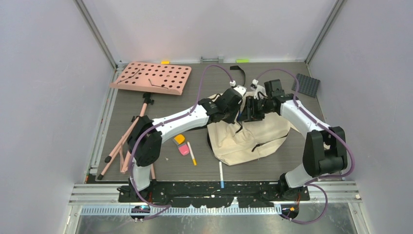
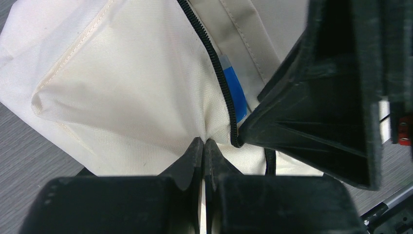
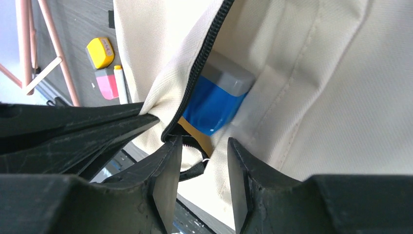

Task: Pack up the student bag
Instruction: Place the stationery in the student bag.

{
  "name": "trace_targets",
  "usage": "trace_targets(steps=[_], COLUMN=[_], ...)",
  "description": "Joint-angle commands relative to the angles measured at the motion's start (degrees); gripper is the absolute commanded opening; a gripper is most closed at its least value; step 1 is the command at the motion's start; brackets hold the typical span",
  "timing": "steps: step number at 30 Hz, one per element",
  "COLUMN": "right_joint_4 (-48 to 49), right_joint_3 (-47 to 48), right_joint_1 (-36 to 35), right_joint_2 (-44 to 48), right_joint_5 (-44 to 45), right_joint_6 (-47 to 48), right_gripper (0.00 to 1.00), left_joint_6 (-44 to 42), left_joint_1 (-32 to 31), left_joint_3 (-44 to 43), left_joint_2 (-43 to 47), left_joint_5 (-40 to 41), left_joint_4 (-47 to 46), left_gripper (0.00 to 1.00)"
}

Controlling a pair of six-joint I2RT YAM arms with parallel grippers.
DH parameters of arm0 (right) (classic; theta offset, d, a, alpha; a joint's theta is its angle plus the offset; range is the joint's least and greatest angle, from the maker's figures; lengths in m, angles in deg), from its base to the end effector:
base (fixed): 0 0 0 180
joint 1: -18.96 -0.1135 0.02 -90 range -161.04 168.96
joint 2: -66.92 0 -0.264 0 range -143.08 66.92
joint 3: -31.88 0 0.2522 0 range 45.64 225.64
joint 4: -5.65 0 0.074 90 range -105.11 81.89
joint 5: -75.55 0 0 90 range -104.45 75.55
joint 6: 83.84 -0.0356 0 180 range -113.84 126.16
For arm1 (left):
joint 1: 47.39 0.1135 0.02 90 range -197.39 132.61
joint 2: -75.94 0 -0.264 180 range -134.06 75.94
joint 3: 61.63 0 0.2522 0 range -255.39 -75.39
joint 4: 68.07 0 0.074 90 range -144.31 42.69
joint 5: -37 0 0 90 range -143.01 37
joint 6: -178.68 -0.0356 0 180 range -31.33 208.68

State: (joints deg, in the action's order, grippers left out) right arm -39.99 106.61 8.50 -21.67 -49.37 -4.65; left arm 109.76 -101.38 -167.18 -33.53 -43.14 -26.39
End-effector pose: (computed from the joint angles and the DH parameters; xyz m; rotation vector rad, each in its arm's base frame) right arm 0.3019 0.0765 0.2281 -0.2135 2.5828 0.9281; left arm 0.2612 -0.3490 0.2672 0.5970 2.3187 -0.4313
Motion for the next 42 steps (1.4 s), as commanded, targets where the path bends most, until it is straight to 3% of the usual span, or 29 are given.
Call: trace_targets(steps=[1,5,10,17,32,38,39,40,42], right_joint_4=[0.1,0.4,1.5,5.5,10.1,10.2,10.1,9.8,8.6], right_joint_3=[-0.6,-0.6,-0.2,1.9,6.2,2.3,1.3,0.9,0.2], right_joint_1=[-0.2,-0.2,-0.2,-0.5,-5.2,-5.3,-5.3,-5.3,-5.2], right_joint_2=[4.6,5.9,3.4,-0.8,-8.1,-2.3,-0.2,0.8,3.9], right_joint_5=[5.9,7.6,5.7,2.6,1.4,10.1,12.5,14.1,19.1], right_joint_6=[0.9,0.6,0.7,-1.1,-2.1,-0.4,-0.1,-0.1,0.0], right_gripper=[0.46,0.43,0.29,0.16,0.16,0.19,0.2,0.26,0.35], left_joint_6=[-0.1,-0.3,-0.8,-0.9,-1.9,-2.5,-2.4,-2.5,-2.8], left_joint_1=[1.4,1.5,1.6,1.7,1.8,2.7,2.8,2.8,2.9], left_joint_3=[-1.0,-1.7,-1.7,-1.6,-2.8,-3.0,-2.7,-2.4,-1.9], left_joint_2=[4.0,3.6,3.5,3.5,2.5,3.8,4.3,4.8,6.0], left_joint_5=[0.6,0.2,0.1,-0.1,-1.1,1.0,1.1,1.6,3.0], left_joint_4=[-0.8,-0.5,-0.4,-0.3,0.8,2.8,3.0,3.3,4.4], left_gripper=[0.0,0.0,0.0,0.0,0.0,0.0,0.04,0.14,0.43])
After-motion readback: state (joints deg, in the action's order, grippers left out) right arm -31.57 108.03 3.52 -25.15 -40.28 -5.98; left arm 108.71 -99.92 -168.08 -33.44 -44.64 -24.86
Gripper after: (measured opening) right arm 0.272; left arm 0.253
